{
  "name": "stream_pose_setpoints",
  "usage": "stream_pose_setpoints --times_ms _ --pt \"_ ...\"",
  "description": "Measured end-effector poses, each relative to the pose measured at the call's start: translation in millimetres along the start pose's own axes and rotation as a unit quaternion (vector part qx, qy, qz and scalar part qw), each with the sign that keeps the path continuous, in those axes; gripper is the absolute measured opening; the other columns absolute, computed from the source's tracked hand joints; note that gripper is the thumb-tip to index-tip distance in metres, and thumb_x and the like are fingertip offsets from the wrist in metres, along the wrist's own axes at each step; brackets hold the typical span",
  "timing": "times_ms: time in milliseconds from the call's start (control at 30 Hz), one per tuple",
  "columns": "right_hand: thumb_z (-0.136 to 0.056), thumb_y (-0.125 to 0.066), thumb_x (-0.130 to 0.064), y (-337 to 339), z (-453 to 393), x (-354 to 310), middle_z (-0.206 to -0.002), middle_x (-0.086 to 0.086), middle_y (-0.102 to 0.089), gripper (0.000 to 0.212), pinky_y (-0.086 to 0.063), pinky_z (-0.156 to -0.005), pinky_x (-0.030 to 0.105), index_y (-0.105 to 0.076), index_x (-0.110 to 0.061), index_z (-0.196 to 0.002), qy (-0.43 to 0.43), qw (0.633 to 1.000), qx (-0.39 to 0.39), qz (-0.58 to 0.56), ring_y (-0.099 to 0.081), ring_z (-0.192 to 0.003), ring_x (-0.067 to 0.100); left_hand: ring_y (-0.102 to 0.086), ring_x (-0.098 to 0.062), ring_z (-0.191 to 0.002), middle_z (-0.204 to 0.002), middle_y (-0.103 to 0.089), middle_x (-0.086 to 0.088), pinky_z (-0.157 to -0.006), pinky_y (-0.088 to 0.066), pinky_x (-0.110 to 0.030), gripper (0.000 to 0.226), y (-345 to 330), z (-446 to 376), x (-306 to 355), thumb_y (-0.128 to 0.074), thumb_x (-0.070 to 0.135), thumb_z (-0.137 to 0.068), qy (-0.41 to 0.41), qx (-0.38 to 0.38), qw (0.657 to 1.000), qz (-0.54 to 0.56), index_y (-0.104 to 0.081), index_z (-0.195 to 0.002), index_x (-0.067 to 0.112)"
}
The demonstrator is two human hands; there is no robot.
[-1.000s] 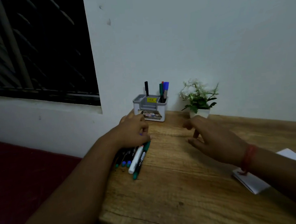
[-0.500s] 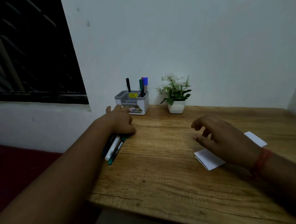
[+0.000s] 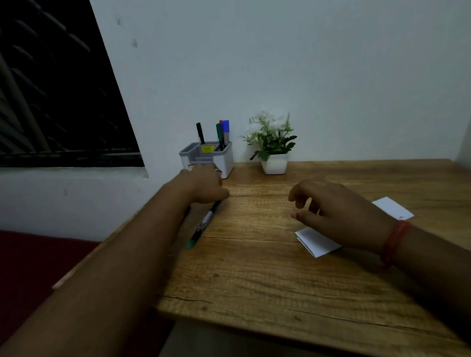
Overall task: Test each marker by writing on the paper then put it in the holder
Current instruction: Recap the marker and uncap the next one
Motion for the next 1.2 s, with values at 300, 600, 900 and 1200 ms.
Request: stream_pose_setpoints --times_ms 300,600,900,1200 --pt "-0.096 -0.062 -0.043 4.3 -1.4 10.5 -0.120 -0.014 -0.057 0.044 -0.050 -0.086 0.027 -0.051 -0.030 -0.136 -0.106 0.980 0.052 -0.158 -0.061 -0.104 0.006 -0.047 -0.015 -0.063 -0.071 -0.052 0.000 -0.055 -0.032 -0.031 0.030 40.3 14.7 94.1 -0.041 0.029 -0.103 -0.003 0.224 0.864 0.452 -0.055 -0.082 0.014" --pt "-0.091 -0.066 0.003 34.9 3.1 56.6 -0.083 0.010 -0.066 0.010 -0.055 -0.064 0.024 -0.066 -0.003 -0.099 -0.211 0.824 0.199 -0.487 -0.066 -0.073 0.017 -0.048 -0.012 -0.053 -0.077 -0.062 -0.007 -0.069 -0.057 -0.037 0.018 -10.4 20.6 123.1 -0.045 0.015 -0.103 -0.002 0.044 0.684 0.729 -0.060 -0.096 0.010" --pt "-0.094 -0.066 -0.004 19.7 2.4 59.7 -0.086 0.012 -0.068 0.009 -0.061 -0.065 0.025 -0.062 -0.002 -0.102 -0.229 0.733 0.166 -0.619 -0.067 -0.073 0.016 -0.062 -0.008 -0.069 -0.078 -0.070 0.003 -0.068 -0.053 -0.029 0.017 -14.5 34.0 147.1 -0.055 0.027 -0.101 -0.163 0.049 0.812 0.558 -0.065 -0.100 0.013" --pt "-0.099 -0.062 -0.015 10.3 -0.4 69.1 -0.074 0.011 -0.064 0.015 -0.058 -0.061 0.024 -0.063 -0.001 -0.093 -0.289 0.767 0.170 -0.547 -0.062 -0.063 0.014 -0.063 -0.011 -0.071 -0.079 -0.069 0.000 -0.067 -0.050 -0.033 0.012 -7.1 32.8 158.7 -0.066 0.026 -0.094 -0.171 0.133 0.858 0.466 -0.062 -0.089 0.016"
Point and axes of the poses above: each hand's wrist, its own z-axis away from the middle knuckle, its own y-axis out of the back of the hand, x = y × z, the point moved 5 cm from there along -z, towards the middle knuckle
